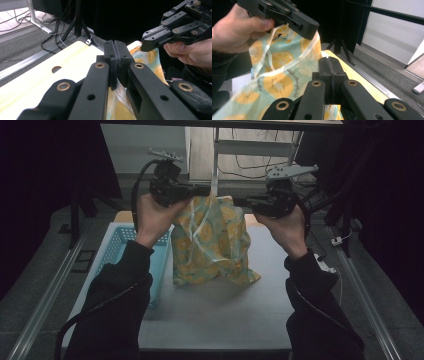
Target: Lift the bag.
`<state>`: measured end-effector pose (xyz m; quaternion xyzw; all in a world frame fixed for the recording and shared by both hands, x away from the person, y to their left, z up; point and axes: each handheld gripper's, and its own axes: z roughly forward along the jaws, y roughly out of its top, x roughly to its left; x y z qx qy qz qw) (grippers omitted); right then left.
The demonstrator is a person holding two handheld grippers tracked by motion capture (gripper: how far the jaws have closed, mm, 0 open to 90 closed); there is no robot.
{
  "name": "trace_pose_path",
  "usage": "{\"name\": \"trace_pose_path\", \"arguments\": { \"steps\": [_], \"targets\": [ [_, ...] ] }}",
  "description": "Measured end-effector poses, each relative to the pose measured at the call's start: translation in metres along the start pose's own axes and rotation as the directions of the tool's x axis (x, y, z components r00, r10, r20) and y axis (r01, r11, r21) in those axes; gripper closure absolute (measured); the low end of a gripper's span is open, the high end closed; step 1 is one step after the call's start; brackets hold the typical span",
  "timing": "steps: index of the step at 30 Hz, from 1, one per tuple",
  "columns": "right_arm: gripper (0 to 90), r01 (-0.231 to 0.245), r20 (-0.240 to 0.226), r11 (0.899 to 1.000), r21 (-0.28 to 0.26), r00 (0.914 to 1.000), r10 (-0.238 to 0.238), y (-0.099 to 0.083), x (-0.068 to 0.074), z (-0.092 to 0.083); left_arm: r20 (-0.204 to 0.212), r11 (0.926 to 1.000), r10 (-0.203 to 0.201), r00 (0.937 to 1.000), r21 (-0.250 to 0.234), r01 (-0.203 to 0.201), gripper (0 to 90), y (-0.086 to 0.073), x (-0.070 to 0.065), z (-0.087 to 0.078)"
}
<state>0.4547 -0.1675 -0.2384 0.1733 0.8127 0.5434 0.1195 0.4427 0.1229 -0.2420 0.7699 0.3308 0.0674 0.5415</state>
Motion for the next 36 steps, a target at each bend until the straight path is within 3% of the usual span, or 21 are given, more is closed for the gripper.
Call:
{"name": "trace_pose_path", "arguments": {
  "steps": [9, 15, 30, 36],
  "targets": [
    [90.0, -0.041, 0.02, 0.999, 0.019, 0.999, 0.04, -0.03, -0.013, 0.012, -0.002, 0.9989, -0.019, 0.9998, 0.043, 0.019, 88.4, -0.02, 0.012, 0.013],
    [89.8, -0.065, 0.031, 0.997, 0.045, 0.9975, 0.064, -0.048, -0.02, 0.021, -0.028, 0.9945, -0.011, 0.9995, 0.104, 0.014, 87.9, -0.034, 0.018, 0.028],
    [86.6, -0.109, 0.053, 0.988, 0.107, 0.9932, 0.104, -0.067, -0.028, 0.036, -0.102, 0.9774, -0.046, 0.9937, 0.201, 0.066, 87.5, -0.063, 0.043, 0.055],
    [86.2, -0.129, 0.056, 0.983, 0.128, 0.9908, 0.123, -0.076, -0.031, 0.042, -0.118, 0.9646, -0.051, 0.9917, 0.251, 0.079, 87.7, -0.076, 0.049, 0.069]
  ]
}}
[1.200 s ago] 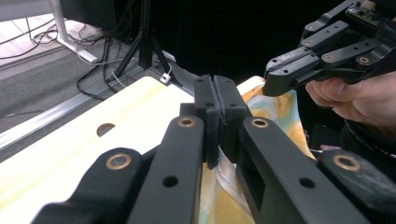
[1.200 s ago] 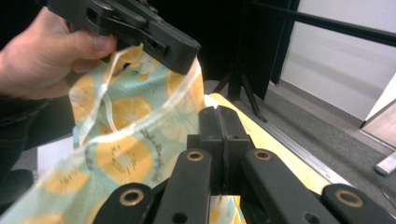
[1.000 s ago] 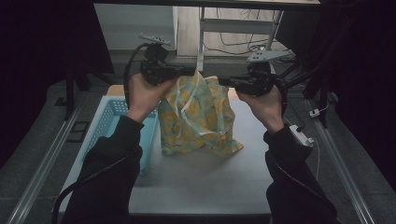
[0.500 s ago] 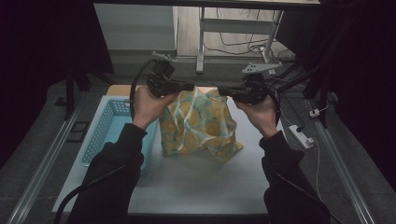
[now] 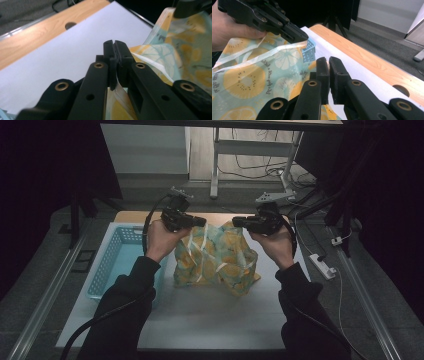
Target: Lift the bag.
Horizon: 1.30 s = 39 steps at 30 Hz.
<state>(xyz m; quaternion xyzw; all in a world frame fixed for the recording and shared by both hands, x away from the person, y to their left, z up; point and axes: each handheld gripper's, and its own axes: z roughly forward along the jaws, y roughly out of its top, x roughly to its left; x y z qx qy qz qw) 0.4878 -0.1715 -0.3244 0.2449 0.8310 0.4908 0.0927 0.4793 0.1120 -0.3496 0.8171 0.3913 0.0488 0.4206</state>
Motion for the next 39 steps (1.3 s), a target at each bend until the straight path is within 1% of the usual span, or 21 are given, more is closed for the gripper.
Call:
{"name": "trace_pose_path", "arguments": {
  "steps": [3, 5, 9, 13, 15, 17, 19, 20, 21, 22, 23, 30, 31, 36, 39],
  "targets": [
    [84.5, -0.006, 0.0, 1.0, 0.004, 1.0, 0.006, -0.003, -0.001, 0.003, 0.001, 0.9999, -0.004, 1.0, 0.01, 0.004, 87.1, -0.003, 0.002, 0.006],
    [82.9, -0.005, -0.001, 1.0, 0.003, 1.0, 0.005, -0.003, -0.002, 0.003, 0.003, 0.9999, -0.006, 1.0, 0.011, 0.006, 85.2, -0.004, 0.003, 0.008],
    [77.4, -0.014, -0.003, 1.0, 0.003, 0.9999, 0.014, -0.001, -0.001, 0.001, 0.008, 0.9999, 0.005, 1.0, 0.012, -0.005, 76.0, -0.004, 0.003, 0.009],
    [71.2, -0.019, -0.003, 1.0, 0.003, 0.9998, 0.019, 0.0, 0.0, -0.001, 0.01, 0.9995, 0.031, 0.9995, -0.009, -0.031, 62.3, -0.006, 0.001, 0.006],
    [67.8, -0.018, -0.004, 1.0, 0.005, 0.9998, 0.018, 0.0, 0.001, -0.001, 0.013, 0.9985, 0.047, 0.9988, -0.028, -0.047, 53.4, -0.007, 0.001, 0.003],
    [64.9, -0.018, -0.003, 1.0, 0.006, 0.9998, 0.018, 0.0, 0.002, -0.002, 0.006, 0.9968, 0.066, 0.9978, -0.045, -0.065, 42.5, -0.007, 0.001, -0.002],
    [61.8, -0.019, -0.003, 1.0, 0.005, 0.9998, 0.019, 0.001, 0.003, -0.003, 0.007, 0.9941, 0.088, 0.9961, -0.065, -0.087, 35.6, -0.008, 0.0, -0.007],
    [60.5, -0.017, -0.003, 1.0, 0.003, 0.9998, 0.017, 0.001, 0.003, -0.004, 0.007, 0.9933, 0.095, 0.9955, -0.067, -0.094, 30.8, -0.009, 0.0, -0.009],
    [59.2, -0.017, -0.006, 1.0, 0.004, 0.9998, 0.017, 0.002, 0.003, -0.004, -0.002, 0.9925, 0.102, 0.9948, -0.067, -0.101, 27.4, -0.009, -0.001, -0.012],
    [57.6, -0.015, -0.004, 1.0, 0.008, 0.9999, 0.015, 0.002, 0.004, -0.005, -0.015, 0.9912, 0.112, 0.9936, -0.069, -0.113, 25.6, -0.01, -0.002, -0.015],
    [56.0, -0.014, -0.003, 1.0, 0.006, 0.9999, 0.014, 0.003, 0.005, -0.005, -0.02, 0.9895, 0.122, 0.9923, -0.075, -0.124, 24.5, -0.011, -0.002, -0.018],
    [45.4, 0.001, 0.014, 1.0, 0.004, 0.9999, -0.001, 0.004, 0.01, -0.01, -0.021, 0.9902, 0.115, 0.9931, -0.077, -0.116, 14.0, -0.023, -0.001, -0.032],
    [44.2, 0.001, 0.018, 1.0, 0.003, 0.9998, -0.002, 0.004, 0.011, -0.011, -0.019, 0.9903, 0.113, 0.9935, -0.08, -0.114, 11.6, -0.025, -0.001, -0.034],
    [36.9, 0.001, 0.031, 1.0, -0.002, 0.9995, -0.001, 0.001, 0.012, -0.015, 0.008, 0.9897, 0.099, 0.9951, -0.105, -0.097, 6.0, -0.036, 0.0, -0.044],
    [33.1, 0.0, 0.038, 1.0, 0.0, 0.9993, 0.0, -0.002, 0.013, -0.017, 0.014, 0.9883, 0.103, 0.9946, -0.114, -0.101, 3.9, -0.043, 0.001, -0.049]
  ]
}}
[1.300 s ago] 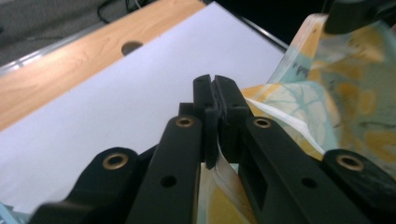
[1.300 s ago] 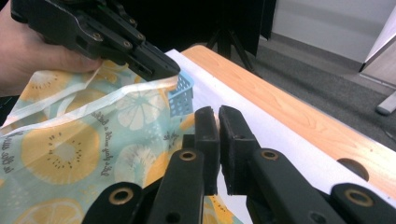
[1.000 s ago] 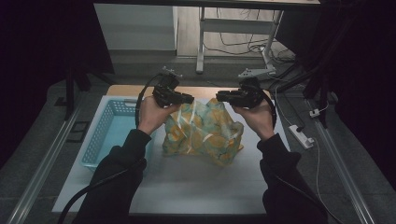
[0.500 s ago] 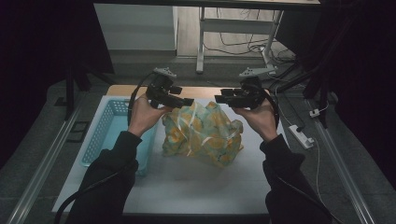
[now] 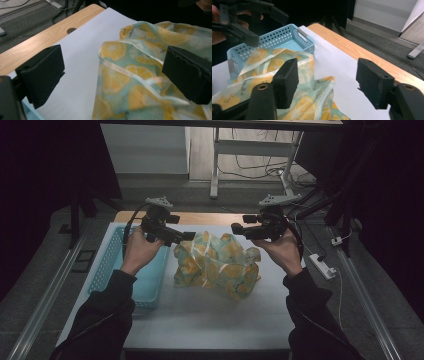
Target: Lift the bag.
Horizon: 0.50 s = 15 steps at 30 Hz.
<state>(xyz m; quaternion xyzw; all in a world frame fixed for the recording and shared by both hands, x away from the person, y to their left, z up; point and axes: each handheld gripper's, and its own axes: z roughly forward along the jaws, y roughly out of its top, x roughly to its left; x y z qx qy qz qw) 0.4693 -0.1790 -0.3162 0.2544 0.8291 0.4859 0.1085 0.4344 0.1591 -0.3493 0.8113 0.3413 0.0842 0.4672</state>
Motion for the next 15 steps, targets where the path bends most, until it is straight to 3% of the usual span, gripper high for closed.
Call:
{"name": "trace_pose_path", "arguments": {
  "steps": [15],
  "targets": [
    [21.0, -0.016, 0.045, 1.0, 0.002, 0.9989, 0.016, -0.018, -0.001, -0.015, 0.009, 0.9992, -0.03, 0.9995, -0.027, 0.03, 0.0, -0.034, 0.0, -0.022]
  ]
}}
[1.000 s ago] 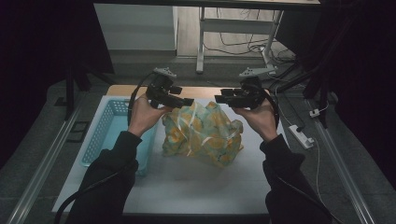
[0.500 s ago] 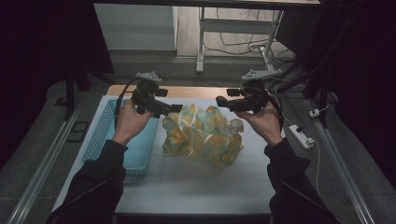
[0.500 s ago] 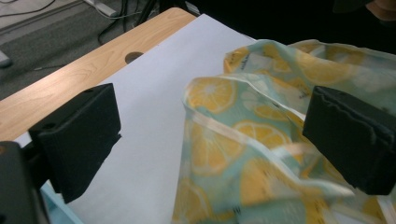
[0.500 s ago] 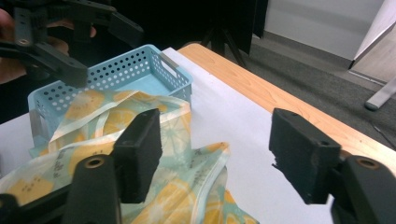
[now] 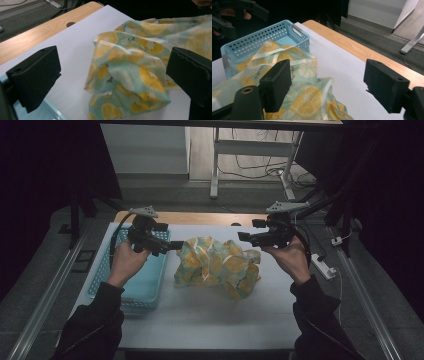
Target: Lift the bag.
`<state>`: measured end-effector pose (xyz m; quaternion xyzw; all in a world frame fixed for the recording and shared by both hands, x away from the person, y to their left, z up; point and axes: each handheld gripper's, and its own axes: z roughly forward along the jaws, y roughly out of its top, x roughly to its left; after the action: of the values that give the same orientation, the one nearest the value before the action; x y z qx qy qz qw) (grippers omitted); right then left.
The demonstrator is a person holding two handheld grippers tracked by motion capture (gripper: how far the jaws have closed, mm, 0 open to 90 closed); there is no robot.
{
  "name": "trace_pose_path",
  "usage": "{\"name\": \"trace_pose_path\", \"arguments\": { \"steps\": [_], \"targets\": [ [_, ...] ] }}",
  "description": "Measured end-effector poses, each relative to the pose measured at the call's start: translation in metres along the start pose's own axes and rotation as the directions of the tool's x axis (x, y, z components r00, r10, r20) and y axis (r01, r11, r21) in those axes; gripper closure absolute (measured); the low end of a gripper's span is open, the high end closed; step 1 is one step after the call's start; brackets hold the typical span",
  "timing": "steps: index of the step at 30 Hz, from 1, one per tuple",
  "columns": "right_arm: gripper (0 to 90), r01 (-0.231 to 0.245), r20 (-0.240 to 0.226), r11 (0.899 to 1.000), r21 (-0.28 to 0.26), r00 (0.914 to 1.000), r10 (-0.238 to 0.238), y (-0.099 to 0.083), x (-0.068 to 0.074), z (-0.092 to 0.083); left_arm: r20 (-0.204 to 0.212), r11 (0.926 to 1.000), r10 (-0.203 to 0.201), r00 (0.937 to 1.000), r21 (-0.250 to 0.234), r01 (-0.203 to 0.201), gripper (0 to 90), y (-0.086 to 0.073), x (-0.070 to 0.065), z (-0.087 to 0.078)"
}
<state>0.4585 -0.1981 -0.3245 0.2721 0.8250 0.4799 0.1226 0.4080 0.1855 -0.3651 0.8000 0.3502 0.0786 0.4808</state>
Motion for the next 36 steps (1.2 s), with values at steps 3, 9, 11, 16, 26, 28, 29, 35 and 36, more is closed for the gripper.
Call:
{"name": "trace_pose_path", "arguments": {
  "steps": [3, 9, 11, 16, 26, 28, 29, 35, 36],
  "targets": [
    [17.9, -0.007, 0.014, 1.0, 0.001, 0.9999, 0.007, -0.003, -0.001, -0.002, -0.005, 1.0, -0.004, 1.0, -0.004, 0.004, 0.0, -0.007, -0.001, -0.004],
    [11.3, -0.018, 0.03, 1.0, 0.005, 0.9994, 0.018, -0.009, -0.001, -0.006, 0.0, 0.9999, -0.013, 0.9999, -0.007, 0.013, 0.0, -0.022, -0.003, -0.01],
    [11.3, -0.021, 0.027, 1.0, 0.007, 0.9994, 0.021, -0.01, -0.001, -0.007, -0.006, 0.9999, -0.013, 0.9999, -0.007, 0.013, 0.0, -0.026, -0.004, -0.012],
    [7.7, -0.011, 0.031, 1.0, 0.001, 0.9995, 0.011, -0.014, 0.001, -0.012, -0.011, 0.9999, -0.01, 0.9999, 0.006, 0.01, 0.0, -0.037, -0.008, -0.018],
    [2.1, 0.002, 0.053, 1.0, -0.01, 0.9986, -0.002, -0.028, 0.006, -0.023, -0.015, 0.9997, -0.009, 0.9999, 0.022, 0.009, 0.0, -0.057, -0.02, -0.026],
    [2.1, 0.007, 0.06, 1.0, -0.012, 0.9982, -0.006, -0.032, 0.007, -0.026, -0.018, 0.9998, -0.011, 0.9998, 0.019, 0.012, 0.0, -0.062, -0.022, -0.028],
    [2.0, 0.007, 0.063, 1.0, -0.015, 0.998, -0.006, -0.034, 0.008, -0.028, -0.018, 0.9997, -0.013, 0.9997, 0.018, 0.014, 0.0, -0.064, -0.023, -0.028],
    [1.8, 0.001, 0.066, 1.0, -0.028, 0.9978, 0.001, -0.046, 0.01, -0.037, -0.023, 0.9997, -0.023, 0.9995, 0.011, 0.023, 0.0, -0.077, -0.029, -0.033],
    [1.8, 0.001, 0.066, 1.0, -0.031, 0.9978, 0.001, -0.048, 0.011, -0.038, -0.025, 0.9996, -0.029, 0.9993, 0.006, 0.029, 0.0, -0.079, -0.03, -0.033]
  ]
}}
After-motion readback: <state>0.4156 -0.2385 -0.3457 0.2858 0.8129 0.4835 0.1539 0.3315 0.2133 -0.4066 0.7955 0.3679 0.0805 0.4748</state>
